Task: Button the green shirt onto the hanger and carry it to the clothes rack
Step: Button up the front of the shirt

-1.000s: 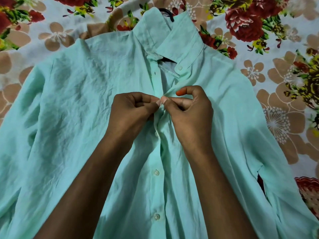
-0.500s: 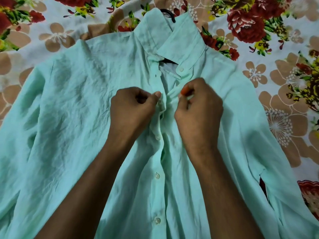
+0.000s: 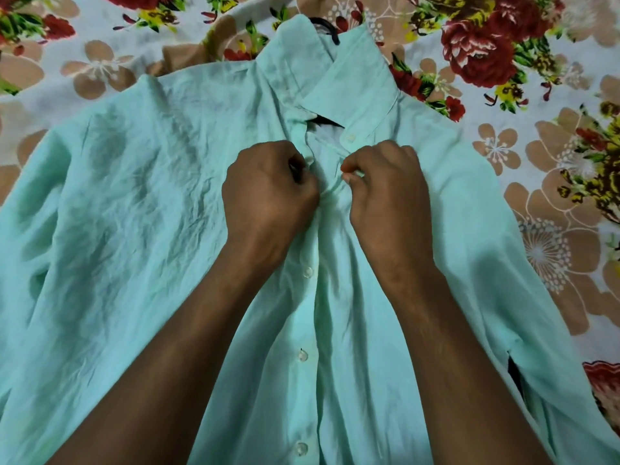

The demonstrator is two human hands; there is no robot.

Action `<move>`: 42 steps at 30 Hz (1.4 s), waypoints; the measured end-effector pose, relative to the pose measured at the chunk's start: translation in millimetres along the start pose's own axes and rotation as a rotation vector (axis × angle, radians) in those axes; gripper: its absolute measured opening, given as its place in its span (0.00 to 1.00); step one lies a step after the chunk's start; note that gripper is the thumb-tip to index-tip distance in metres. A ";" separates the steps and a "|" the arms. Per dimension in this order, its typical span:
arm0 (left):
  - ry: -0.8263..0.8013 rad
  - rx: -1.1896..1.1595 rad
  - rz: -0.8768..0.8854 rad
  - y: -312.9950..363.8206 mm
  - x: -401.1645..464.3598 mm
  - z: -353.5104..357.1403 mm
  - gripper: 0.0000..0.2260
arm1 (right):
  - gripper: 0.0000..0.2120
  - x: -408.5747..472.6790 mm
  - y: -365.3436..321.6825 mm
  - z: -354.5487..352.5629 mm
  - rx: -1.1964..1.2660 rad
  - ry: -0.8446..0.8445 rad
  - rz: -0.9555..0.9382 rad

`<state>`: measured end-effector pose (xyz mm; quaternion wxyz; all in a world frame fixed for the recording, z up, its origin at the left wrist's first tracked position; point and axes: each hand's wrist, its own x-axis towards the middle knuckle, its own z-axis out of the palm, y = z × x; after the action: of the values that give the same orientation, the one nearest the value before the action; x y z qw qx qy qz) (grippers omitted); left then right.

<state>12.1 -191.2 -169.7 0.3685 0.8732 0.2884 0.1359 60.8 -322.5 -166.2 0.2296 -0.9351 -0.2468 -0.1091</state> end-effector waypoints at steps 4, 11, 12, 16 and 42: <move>0.003 -0.187 -0.179 2.4 7.4 -1.2 0.06 | 0.03 -5.7 0.4 0.2 0.266 0.141 -0.025; -0.050 0.096 -0.041 6.2 9.0 6.3 0.14 | 0.10 -10.1 9.0 11.5 0.264 0.020 0.154; -0.039 0.123 -0.028 6.4 10.1 6.1 0.11 | 0.09 -8.2 7.1 13.2 0.277 0.021 0.184; -0.015 0.050 -0.044 3.2 13.7 2.7 0.06 | 0.03 2.4 3.0 19.1 0.228 -0.010 0.279; -0.195 -0.795 -0.391 -3.3 14.7 -1.2 0.04 | 0.03 28.0 -14.8 23.4 0.826 -0.061 0.552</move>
<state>21.9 -179.8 -170.9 0.7195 0.6018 0.3372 0.0809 79.2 -288.2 -172.2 0.5940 -0.7992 -0.0194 0.0902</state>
